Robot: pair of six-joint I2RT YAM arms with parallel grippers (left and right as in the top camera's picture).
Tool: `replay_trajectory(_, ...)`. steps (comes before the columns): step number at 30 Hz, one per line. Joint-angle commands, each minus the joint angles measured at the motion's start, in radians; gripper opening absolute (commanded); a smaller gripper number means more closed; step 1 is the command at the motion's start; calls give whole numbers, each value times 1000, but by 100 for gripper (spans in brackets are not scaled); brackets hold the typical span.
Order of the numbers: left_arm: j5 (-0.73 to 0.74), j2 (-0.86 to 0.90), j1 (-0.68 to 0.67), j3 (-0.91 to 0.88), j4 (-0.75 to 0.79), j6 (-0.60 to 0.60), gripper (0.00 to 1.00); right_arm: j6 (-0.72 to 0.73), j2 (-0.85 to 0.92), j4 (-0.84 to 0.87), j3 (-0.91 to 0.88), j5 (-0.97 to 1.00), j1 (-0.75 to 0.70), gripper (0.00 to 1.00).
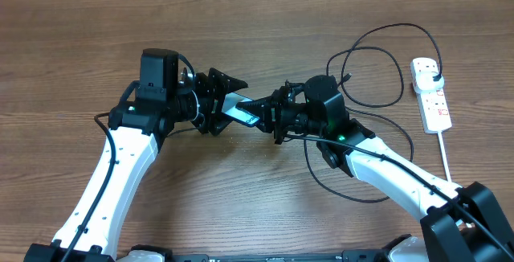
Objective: Plug charger to phone and switch on socket
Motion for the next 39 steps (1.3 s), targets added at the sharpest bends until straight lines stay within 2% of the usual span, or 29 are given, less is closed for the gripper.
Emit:
replay_trajectory(1,-14,6,-7,-7,8,-10,76,0,-26,11,12,-21,5,4)
replay_trajectory(13,-58,6,-7,-7,8,-9,67,30,-26,18,12,-61,5,4)
replay_trajectory(23,-125,6,-6,-7,5,-4,53,62,-26,18,12,-81,5,4)
replay_trajectory(27,-124,6,-6,-7,9,-41,38,123,-26,18,12,-81,5,4)
replay_trajectory(33,-124,6,-6,-7,31,-89,21,211,-26,18,12,-74,25,4)
replay_trajectory(38,-122,6,-7,-7,53,-93,4,209,-26,18,12,-65,48,4)
replay_trajectory(39,-120,6,-7,-7,53,-92,4,209,-26,18,12,-64,50,4)
